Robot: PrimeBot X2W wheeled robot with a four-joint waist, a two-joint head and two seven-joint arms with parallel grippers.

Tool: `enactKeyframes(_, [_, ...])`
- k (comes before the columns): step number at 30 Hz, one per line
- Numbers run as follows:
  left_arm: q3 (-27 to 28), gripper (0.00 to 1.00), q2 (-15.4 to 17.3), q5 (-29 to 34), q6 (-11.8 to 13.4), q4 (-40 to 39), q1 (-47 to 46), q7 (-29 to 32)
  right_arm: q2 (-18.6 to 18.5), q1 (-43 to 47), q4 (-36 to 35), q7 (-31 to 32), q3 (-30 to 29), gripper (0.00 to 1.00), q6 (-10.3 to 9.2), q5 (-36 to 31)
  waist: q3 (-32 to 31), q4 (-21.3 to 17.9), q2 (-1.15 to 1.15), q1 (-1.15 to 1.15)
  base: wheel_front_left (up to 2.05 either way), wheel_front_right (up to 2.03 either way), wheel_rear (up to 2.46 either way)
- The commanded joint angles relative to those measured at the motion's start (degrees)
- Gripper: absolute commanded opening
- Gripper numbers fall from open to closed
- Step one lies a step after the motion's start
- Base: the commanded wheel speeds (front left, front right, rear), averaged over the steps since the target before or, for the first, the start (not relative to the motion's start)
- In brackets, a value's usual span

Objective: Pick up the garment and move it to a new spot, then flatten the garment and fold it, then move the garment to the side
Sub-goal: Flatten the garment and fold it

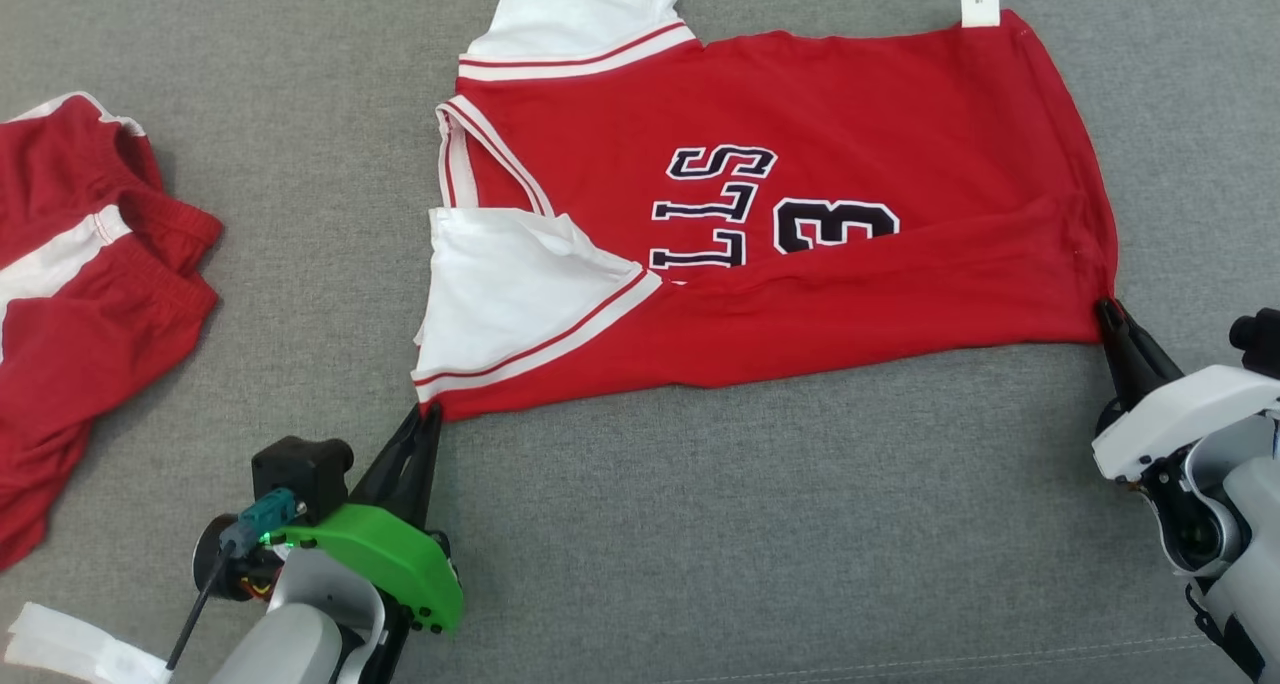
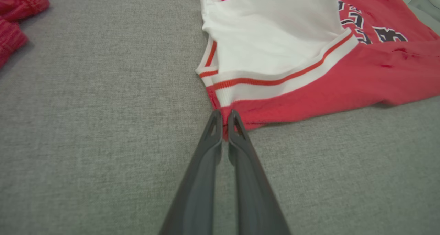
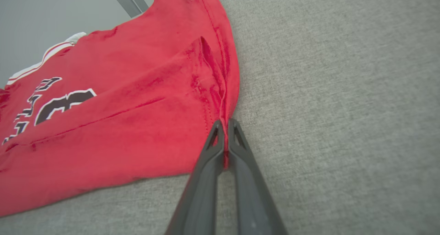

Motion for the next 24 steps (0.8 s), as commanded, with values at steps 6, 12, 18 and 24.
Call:
enactKeyframes(6, [-0.48, 0.0, 3.07, -0.27, 1.76, -6.55, 6.19, 1.95, -4.07, 5.27, -4.67, -0.35, 1.65, 0.0, -0.05, 2.4, -1.74, -0.87, 0.0, 0.0, 0.0, 0.0, 0.0])
enactKeyframes(12, [-0.91, 0.0, 6.41, -0.19, 4.23, -14.92, 12.07, 4.48, -7.92, 10.34, -8.41, 0.45, 1.65, 0.0, -0.05, 3.01, -2.37, -0.66, 0.0, 0.0, 0.0, 0.0, 0.0])
enactKeyframes(18, [-1.84, 0.0, 9.62, -1.26, 6.57, -21.31, 17.09, 9.26, -10.19, 16.84, -11.86, 1.64, -1.39, 0.0, -0.06, 3.18, -3.03, -0.41, 0.0, 0.0, 0.0, 0.0, 0.0])
enactKeyframes(24, [-3.53, 0.0, 9.72, -2.49, 4.91, -20.77, 17.07, 11.52, -8.54, 19.16, -12.6, 3.27, -3.09, 0.0, -0.06, 2.13, -3.54, -0.34, 0.0, 0.0, 0.0, 0.0, 0.0])
